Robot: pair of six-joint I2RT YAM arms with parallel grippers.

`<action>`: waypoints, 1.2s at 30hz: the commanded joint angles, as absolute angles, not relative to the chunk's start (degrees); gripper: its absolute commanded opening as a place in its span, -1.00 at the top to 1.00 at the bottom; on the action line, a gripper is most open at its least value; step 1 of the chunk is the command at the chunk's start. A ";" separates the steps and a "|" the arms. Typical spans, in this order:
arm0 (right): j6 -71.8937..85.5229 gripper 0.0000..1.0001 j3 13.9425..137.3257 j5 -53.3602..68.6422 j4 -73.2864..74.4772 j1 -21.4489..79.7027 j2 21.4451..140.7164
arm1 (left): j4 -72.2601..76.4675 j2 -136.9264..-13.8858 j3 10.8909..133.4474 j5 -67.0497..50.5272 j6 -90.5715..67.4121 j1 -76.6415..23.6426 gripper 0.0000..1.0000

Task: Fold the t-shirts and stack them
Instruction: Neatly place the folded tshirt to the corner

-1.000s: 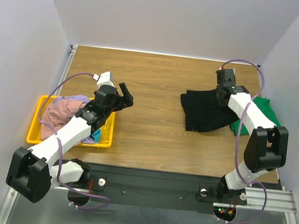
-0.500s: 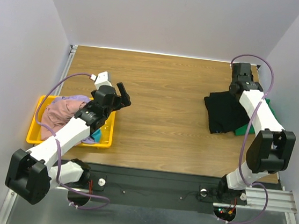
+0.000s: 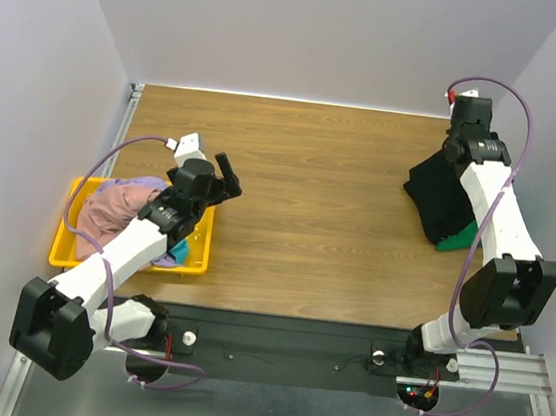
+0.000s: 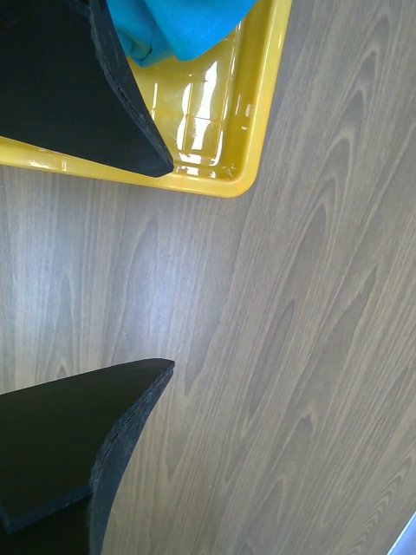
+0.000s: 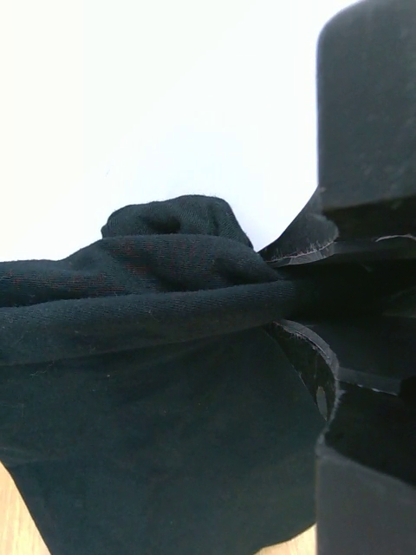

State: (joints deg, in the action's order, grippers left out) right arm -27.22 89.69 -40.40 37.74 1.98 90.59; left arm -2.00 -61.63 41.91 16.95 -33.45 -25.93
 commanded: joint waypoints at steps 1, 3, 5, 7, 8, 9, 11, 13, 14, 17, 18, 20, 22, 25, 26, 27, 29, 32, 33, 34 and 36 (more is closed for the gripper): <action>-27.86 0.99 92.02 -40.96 35.60 0.18 88.77 | -1.05 -59.42 42.01 18.72 -32.78 -25.66 -0.97; -27.51 0.99 92.11 -41.48 35.42 -1.04 89.65 | -1.05 -59.24 41.84 18.63 -32.70 -25.58 -0.97; -27.51 0.99 92.29 -41.84 35.51 -2.37 91.14 | -1.32 -59.15 41.84 19.25 -32.78 -25.58 -0.97; -27.95 0.99 92.55 -41.40 35.51 -3.94 92.45 | -1.76 -59.15 42.01 19.77 -32.96 -25.49 -0.97; -28.04 0.99 92.72 -40.96 35.33 -4.56 93.16 | -1.84 -59.06 41.92 19.86 -32.96 -25.49 -0.97; -28.12 0.99 92.81 -40.96 35.16 -5.18 94.82 | -1.85 -58.98 41.84 20.04 -32.96 -25.40 -0.97; -27.60 0.99 92.99 -40.96 34.89 -7.11 96.50 | -2.20 -58.89 41.84 20.30 -33.05 -25.31 -0.97; -27.60 0.99 92.90 -40.96 33.58 -8.34 98.86 | -2.20 -58.80 41.75 20.57 -33.13 -25.31 -0.97; -27.86 0.99 93.07 -40.26 33.05 -9.48 99.92 | -2.28 -58.97 41.84 20.57 -33.13 -25.23 -0.97; -27.78 0.60 94.04 -40.59 31.12 -11.77 103.96 | -2.28 -59.50 42.27 20.13 -32.70 -25.22 -0.97; -27.60 0.31 94.13 -41.56 30.50 -11.95 104.93 | -2.37 -59.68 42.45 20.21 -32.70 -25.22 -0.97; -27.25 -0.25 94.22 -41.92 29.80 -12.13 107.04 | -2.81 -60.12 42.71 20.48 -32.70 -25.22 -0.97; -26.29 -1.00 94.39 -41.66 28.40 -12.22 107.93 | -2.99 -60.29 42.80 21.09 -32.87 -25.14 -0.97; -23.22 -1.00 95.44 -41.57 28.13 -12.22 108.28 | -3.51 -60.03 42.98 21.27 -33.13 -25.14 -0.97; -22.25 -1.00 95.36 -39.48 28.12 -12.22 107.85 | -3.52 -59.94 42.98 21.27 -33.40 -25.14 -0.97; -21.19 -1.00 95.19 -37.81 28.12 -12.22 106.45 | -3.52 -59.85 42.98 21.36 -33.49 -25.14 -0.97; -17.15 -1.00 93.61 -31.16 28.12 -12.22 103.99 | -3.34 -59.94 43.41 21.27 -33.57 -25.05 -0.97; -10.48 -1.00 89.93 -18.96 28.04 -12.22 97.49 | -4.74 -60.21 44.99 20.57 -34.27 -24.96 -0.97; -8.63 -1.00 88.87 -15.68 27.95 -12.22 95.56 | -4.83 -59.94 45.09 20.48 -34.45 -24.96 -0.97; -4.35 -1.00 87.73 -12.60 27.69 -12.22 92.06 | -5.10 -59.25 45.26 20.74 -34.54 -24.96 -0.97; -0.28 -1.00 83.35 -3.40 27.25 -12.13 88.17 | -5.88 -58.10 45.35 20.92 -34.89 -24.96 -0.97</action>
State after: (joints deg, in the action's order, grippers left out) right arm -10.96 86.78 -20.10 30.89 -12.34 97.19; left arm -5.15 -60.53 42.48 19.62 -34.04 -25.32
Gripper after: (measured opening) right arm 0.995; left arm 0.986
